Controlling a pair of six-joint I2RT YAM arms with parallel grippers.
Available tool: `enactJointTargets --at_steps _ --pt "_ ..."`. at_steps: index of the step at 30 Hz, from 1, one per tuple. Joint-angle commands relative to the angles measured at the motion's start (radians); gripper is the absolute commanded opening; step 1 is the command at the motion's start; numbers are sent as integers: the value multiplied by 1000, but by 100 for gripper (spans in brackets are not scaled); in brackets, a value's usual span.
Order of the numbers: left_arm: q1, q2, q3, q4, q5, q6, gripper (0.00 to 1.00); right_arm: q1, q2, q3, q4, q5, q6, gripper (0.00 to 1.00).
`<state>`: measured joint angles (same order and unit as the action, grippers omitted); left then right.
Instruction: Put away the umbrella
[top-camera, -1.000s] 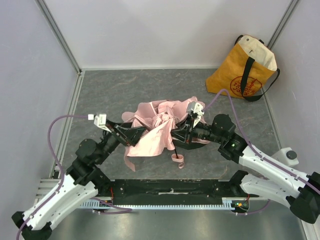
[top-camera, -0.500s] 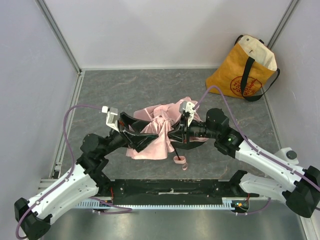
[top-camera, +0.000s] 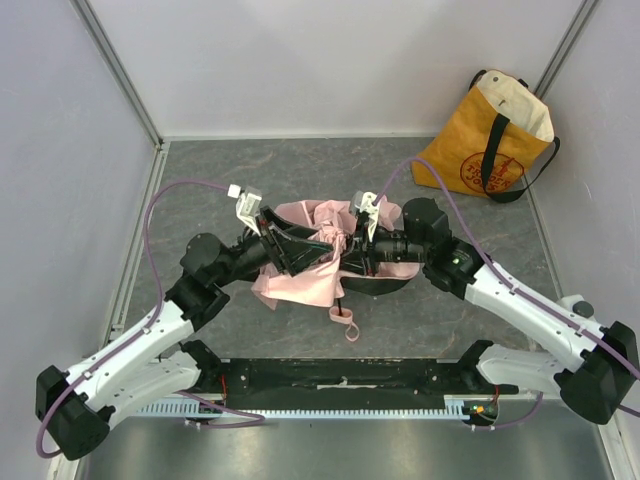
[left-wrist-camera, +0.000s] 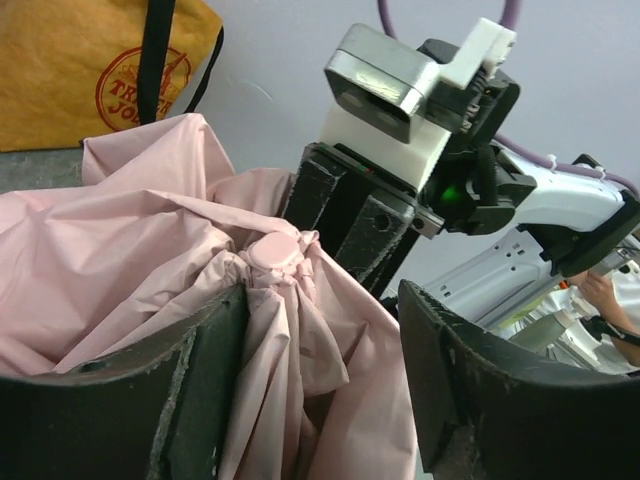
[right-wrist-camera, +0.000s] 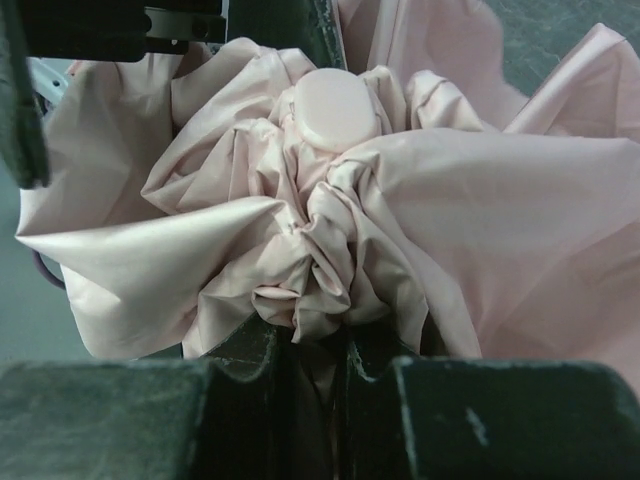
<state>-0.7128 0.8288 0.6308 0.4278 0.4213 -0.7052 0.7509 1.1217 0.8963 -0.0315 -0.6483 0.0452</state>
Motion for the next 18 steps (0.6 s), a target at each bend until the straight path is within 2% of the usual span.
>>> enactJointTargets --at_steps 1,4,5,8,9,11,14,16,18 --pt "-17 50 53 -53 50 -51 63 34 18 110 -91 -120 -117 0" --pt "-17 52 61 -101 19 -40 56 34 10 118 -122 -125 -136 0" --pt "-19 50 64 -110 11 -30 50 34 6 116 -128 -123 -142 0" --pt "-17 58 69 -127 -9 -13 44 34 4 116 -136 -107 -153 0" --pt "-19 64 66 -120 -18 -10 44 34 10 118 -137 -100 -156 0" --pt "-17 81 49 -92 -30 6 53 34 29 121 -136 -102 -162 0" --pt "-17 124 33 -67 -33 22 55 34 73 141 -133 -93 -166 0" --pt "-17 162 24 -43 -35 29 45 34 105 154 -133 -73 -179 0" --pt "-17 185 15 -18 -55 42 30 34 134 173 -139 -68 -191 0"
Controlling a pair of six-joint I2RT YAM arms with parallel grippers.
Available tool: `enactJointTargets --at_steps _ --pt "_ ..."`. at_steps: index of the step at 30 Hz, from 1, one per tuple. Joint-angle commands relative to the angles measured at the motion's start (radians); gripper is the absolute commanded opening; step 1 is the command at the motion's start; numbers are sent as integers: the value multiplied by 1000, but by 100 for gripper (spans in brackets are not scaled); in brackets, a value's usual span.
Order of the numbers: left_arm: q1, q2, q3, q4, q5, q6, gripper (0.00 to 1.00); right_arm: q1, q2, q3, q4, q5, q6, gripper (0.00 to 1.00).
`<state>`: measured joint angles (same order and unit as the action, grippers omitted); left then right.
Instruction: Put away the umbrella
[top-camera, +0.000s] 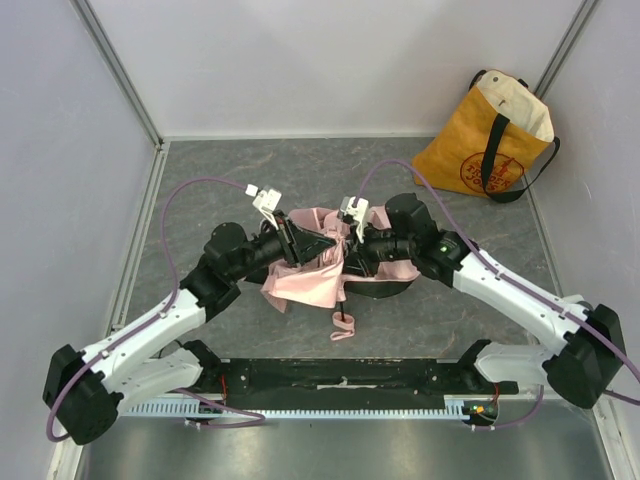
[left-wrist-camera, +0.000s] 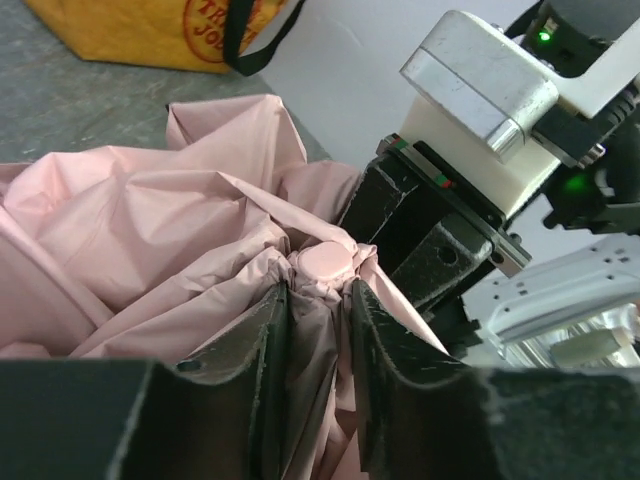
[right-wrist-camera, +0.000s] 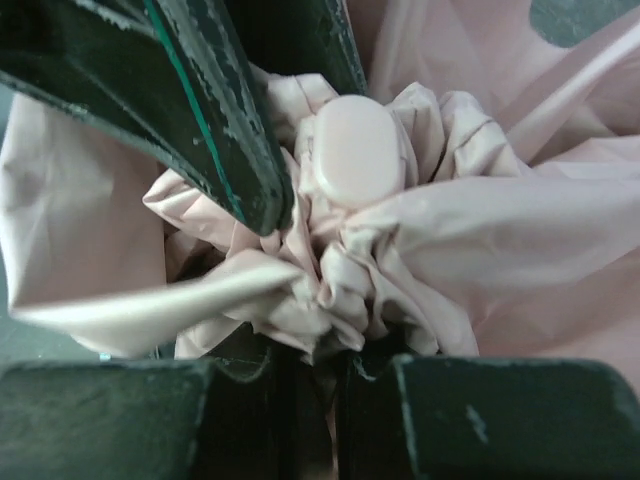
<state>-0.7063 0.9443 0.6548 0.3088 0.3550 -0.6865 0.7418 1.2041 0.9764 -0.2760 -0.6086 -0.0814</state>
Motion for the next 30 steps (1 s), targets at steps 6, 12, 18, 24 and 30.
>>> enactJointTargets --at_steps 6,12,18,24,30 --pt "-22 70 -41 176 -7 61 2 44 71 110 98 -16 -44 1" --pt "-12 2 -122 228 7 55 2 44 -78 -75 233 208 170 31" --pt "31 -21 -231 387 77 -37 2 44 -187 -186 295 227 330 66" --pt "47 -47 -277 469 82 -61 2 44 -287 -111 94 345 364 86" --pt "48 -81 -271 429 58 -61 2 45 -264 40 -107 394 434 88"
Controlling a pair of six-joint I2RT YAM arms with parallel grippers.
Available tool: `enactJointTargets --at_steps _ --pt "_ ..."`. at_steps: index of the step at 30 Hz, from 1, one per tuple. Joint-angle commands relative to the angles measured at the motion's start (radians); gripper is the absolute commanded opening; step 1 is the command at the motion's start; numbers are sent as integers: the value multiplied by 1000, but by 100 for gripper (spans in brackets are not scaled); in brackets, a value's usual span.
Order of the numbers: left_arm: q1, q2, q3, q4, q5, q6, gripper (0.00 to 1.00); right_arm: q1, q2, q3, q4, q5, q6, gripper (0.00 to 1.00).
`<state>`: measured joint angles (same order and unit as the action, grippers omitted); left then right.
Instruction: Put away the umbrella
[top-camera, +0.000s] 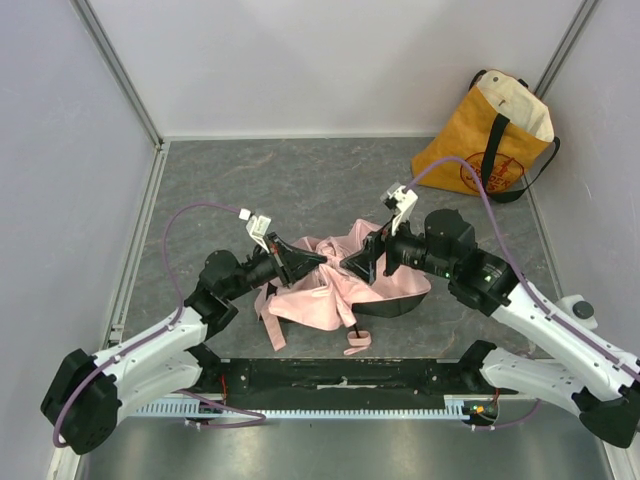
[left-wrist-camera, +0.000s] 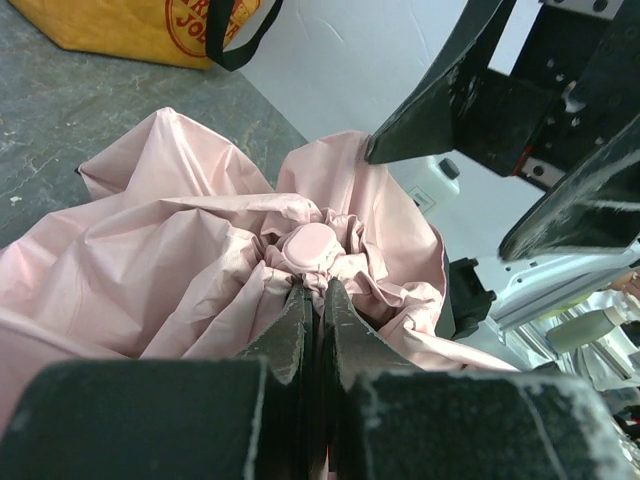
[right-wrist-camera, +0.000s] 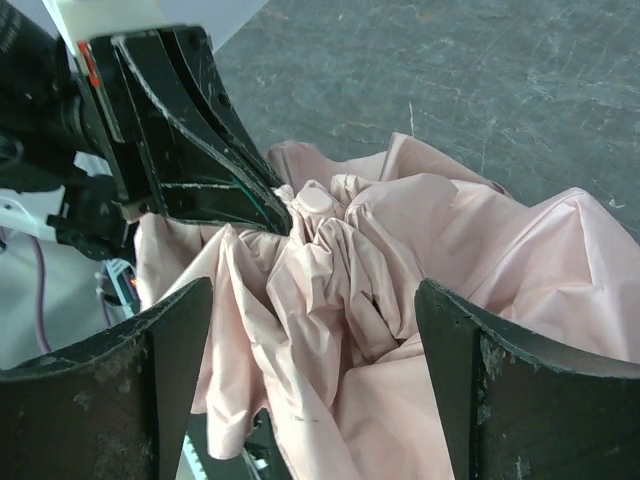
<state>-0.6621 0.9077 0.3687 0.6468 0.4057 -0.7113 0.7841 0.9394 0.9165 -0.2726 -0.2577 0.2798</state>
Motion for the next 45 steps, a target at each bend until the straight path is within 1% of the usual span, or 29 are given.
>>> enactJointTargets --at_steps 1,4,6,8,11,14,16,17,19,21,24,27,28,30,32,33,34,36,37,38,39,41,42,43,44,45 --pt "4 -47 13 91 -8 -40 2 6 -1 110 -105 16 97 89" --pt "5 -55 7 99 -37 -69 2 39 6 104 -57 -28 128 88" --pt "6 -47 4 123 -33 -95 2 58 18 67 -31 -2 121 88" --pt "6 -36 3 171 -16 -125 2 60 38 26 7 -12 119 88" --pt "6 -27 -2 232 11 -160 2 64 44 -51 129 -19 122 87" --pt "9 -24 -7 292 50 -189 2 64 47 -59 132 14 85 76" --pt "10 -33 -10 312 64 -201 2 64 47 -54 130 9 82 76" --pt "10 -32 -13 332 73 -208 2 64 50 -57 147 -21 79 76" --pt "9 -17 -13 369 100 -218 2 66 74 -73 197 -101 67 81" --pt "9 3 -13 402 119 -231 2 79 111 -70 196 -123 38 84" --pt "10 39 -27 467 107 -267 2 87 154 -44 142 -72 -19 89" --pt "12 65 -28 520 110 -289 2 87 154 -18 67 29 -70 94" --pt "10 72 -31 539 107 -295 2 87 160 -13 67 26 -77 94" --pt "12 83 -28 560 102 -306 2 89 197 -16 120 -40 -59 92" --pt "12 92 -16 573 107 -323 2 110 239 -8 157 -46 -59 86" --pt "12 97 -11 583 113 -335 2 118 252 -2 167 -26 -62 77" --pt "10 100 -7 596 120 -353 2 119 260 -2 186 -17 -54 71" --pt "12 105 1 606 149 -385 2 124 253 -21 264 -6 -39 66" --pt "12 108 4 611 165 -399 2 129 243 -31 318 8 -33 61" --pt "12 105 6 613 180 -411 2 130 234 -39 337 20 -31 55" --pt "12 100 4 599 192 -409 2 130 225 -44 348 23 -30 46" --pt "12 74 4 520 200 -380 2 130 194 -54 352 20 -25 33" --pt "12 56 9 467 208 -352 2 130 182 -59 340 15 -27 23" --pt "12 27 19 391 214 -320 6 130 164 -61 325 14 -25 11" --pt "13 2 30 291 220 -285 13 130 157 -62 303 15 -25 0" --pt "15 -28 54 202 222 -230 20 130 138 -64 282 20 -27 0"
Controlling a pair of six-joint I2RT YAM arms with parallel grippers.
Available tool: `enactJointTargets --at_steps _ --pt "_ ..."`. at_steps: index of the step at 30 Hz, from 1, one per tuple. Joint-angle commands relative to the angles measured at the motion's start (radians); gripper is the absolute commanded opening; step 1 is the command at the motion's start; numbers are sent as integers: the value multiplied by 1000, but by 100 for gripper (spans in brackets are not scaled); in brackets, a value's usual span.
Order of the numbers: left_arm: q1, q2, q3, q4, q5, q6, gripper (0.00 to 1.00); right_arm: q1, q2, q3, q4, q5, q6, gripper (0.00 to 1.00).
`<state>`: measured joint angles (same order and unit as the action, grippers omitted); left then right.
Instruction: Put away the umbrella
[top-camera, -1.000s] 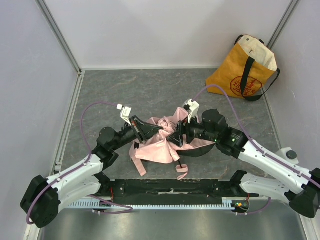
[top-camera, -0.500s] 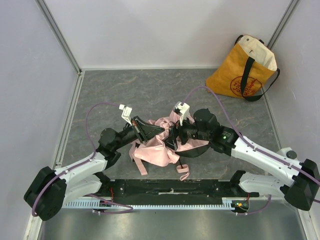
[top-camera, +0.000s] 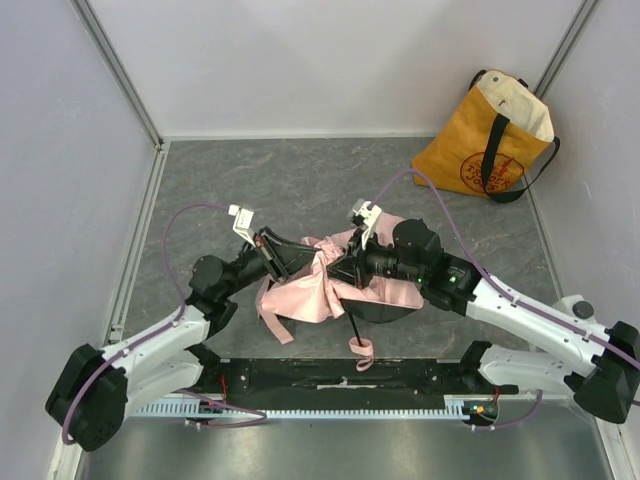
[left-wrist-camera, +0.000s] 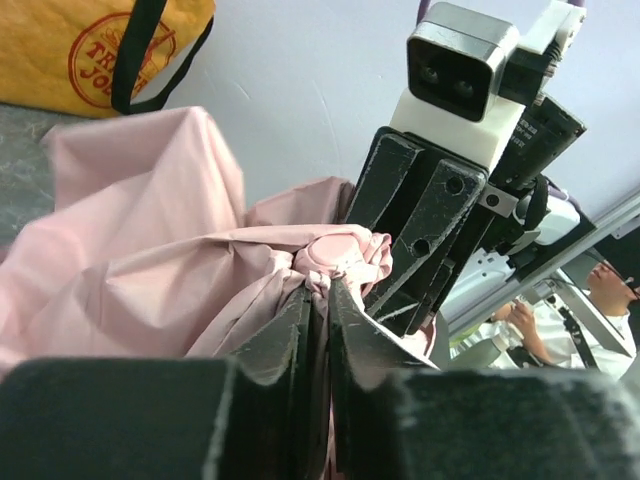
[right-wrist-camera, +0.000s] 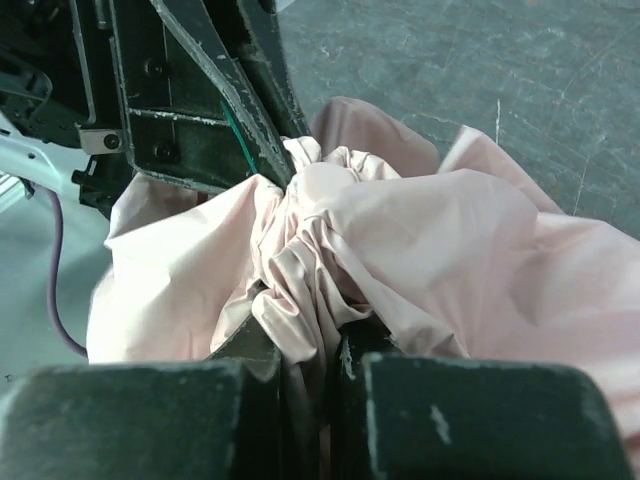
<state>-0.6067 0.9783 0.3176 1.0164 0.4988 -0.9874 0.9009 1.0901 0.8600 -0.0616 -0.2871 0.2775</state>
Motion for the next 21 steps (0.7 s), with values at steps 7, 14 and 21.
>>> enactJointTargets --at_steps 7,14,21 --pt "-38 -338 254 -877 -47 404 63 9 -133 -56 -38 129 -31 0" --pt "-39 -377 333 -1062 65 506 93 4 -133 -20 -60 103 -20 0" --pt "-44 -280 339 -1101 198 524 86 -10 -150 45 -72 57 3 0"
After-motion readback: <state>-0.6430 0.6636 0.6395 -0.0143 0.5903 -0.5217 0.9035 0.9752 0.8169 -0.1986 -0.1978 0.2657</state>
